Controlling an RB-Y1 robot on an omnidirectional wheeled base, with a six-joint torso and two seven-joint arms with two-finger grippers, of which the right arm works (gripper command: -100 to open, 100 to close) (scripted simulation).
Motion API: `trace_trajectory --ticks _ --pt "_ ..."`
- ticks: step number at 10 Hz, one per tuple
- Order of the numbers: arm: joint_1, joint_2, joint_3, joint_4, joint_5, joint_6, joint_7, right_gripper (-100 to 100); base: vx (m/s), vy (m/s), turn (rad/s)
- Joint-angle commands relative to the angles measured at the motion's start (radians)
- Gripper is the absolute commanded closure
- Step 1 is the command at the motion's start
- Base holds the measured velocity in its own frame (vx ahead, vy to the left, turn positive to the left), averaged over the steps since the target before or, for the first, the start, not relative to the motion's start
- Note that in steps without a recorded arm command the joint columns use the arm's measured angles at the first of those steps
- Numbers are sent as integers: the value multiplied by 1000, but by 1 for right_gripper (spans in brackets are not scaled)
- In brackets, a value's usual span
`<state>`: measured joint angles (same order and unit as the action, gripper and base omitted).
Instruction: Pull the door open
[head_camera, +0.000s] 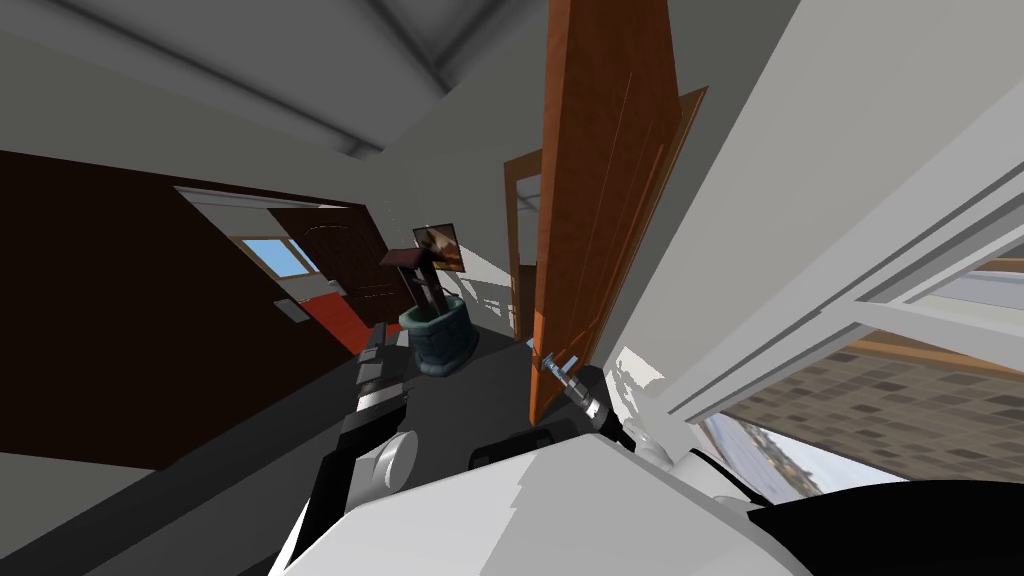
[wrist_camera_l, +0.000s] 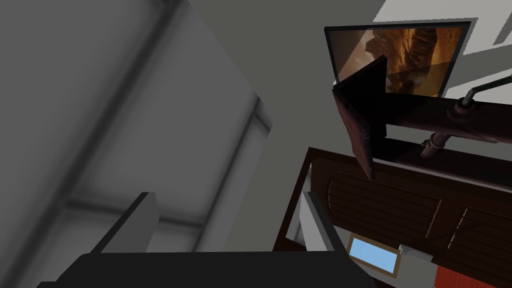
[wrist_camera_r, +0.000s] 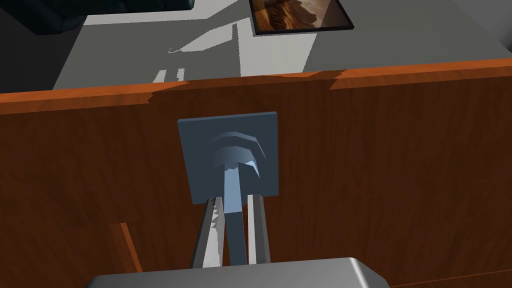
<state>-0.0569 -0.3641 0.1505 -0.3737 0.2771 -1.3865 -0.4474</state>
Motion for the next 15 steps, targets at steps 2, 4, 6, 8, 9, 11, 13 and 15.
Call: trace_trajectory --ticks 2,4,6,8,9,11,13,15 --pt "22 1 10 21 14 -35 -1 100 -1 1 15" --pt "33 -4 11 24 25 -81 5 100 -1 -3 6" --pt "33 -4 11 24 25 -81 5 100 -2 -7 5" --pt "41 -10 13 42 34 -116 8 100 -1 2 5" --pt "41 -10 13 42 34 -116 8 100 0 0 0" --pt "41 -10 13 42 34 -116 8 100 0 0 0" --pt "47 -15 13 19 40 -139 9 100 0 0 0" --pt "47 -15 13 53 40 -139 9 100 0 0 0"
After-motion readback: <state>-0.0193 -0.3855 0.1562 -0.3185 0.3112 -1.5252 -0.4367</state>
